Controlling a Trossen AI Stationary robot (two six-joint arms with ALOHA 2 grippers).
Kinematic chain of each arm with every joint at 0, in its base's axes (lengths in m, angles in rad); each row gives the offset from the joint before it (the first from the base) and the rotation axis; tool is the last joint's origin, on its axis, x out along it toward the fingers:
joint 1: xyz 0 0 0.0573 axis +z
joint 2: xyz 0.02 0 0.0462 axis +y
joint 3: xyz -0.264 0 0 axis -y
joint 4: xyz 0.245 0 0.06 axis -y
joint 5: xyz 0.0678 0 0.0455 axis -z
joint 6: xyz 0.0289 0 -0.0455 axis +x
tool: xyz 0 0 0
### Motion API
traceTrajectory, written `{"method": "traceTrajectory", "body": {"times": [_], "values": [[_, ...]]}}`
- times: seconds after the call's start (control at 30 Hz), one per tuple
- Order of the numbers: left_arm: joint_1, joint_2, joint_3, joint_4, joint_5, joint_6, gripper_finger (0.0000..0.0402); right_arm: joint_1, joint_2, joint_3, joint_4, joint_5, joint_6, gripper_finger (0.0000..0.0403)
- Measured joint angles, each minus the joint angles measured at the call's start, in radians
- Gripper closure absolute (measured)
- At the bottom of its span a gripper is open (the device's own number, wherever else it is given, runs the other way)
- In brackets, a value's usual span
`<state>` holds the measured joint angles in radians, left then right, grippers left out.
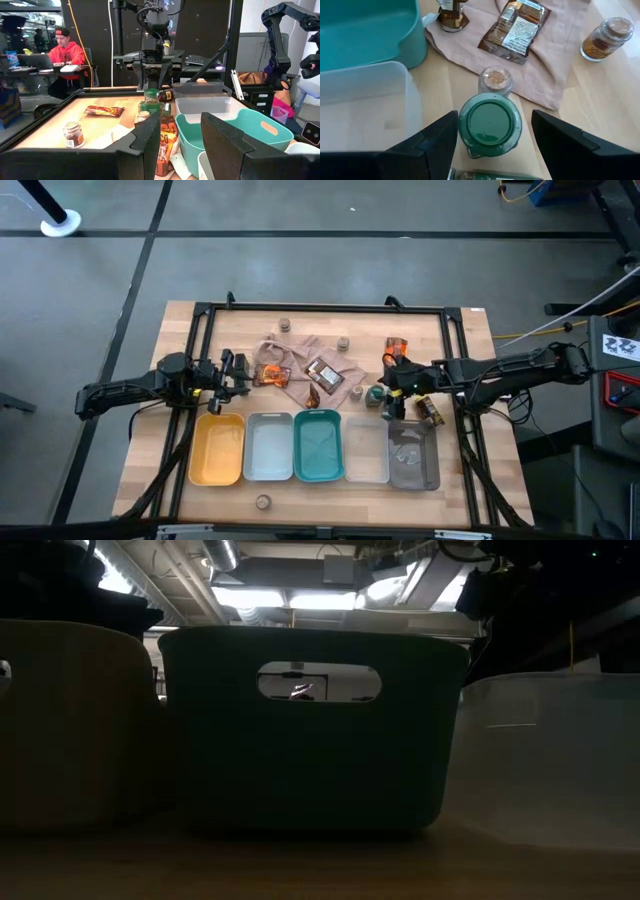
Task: Sort spices by type
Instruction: Put the green seasoning bottle into the transparent bin
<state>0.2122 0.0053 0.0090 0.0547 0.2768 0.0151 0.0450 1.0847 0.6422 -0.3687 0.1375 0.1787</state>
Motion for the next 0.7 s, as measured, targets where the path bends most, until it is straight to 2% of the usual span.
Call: {"method": "traceTrajectory", "body": {"times": [0.37, 0.7], "values": [[0.0, 0.0, 0.0, 0.0, 0.0, 0.0, 0.027, 0.0, 0.012, 0.0, 0.003, -0.026, 0.0, 0.015], [0.0, 0.0, 0.0, -0.001, 0.0, 0.0, 0.027, 0.0, 0.157, -0.001, 0.033, -0.026, -0.012, 0.015]]}}
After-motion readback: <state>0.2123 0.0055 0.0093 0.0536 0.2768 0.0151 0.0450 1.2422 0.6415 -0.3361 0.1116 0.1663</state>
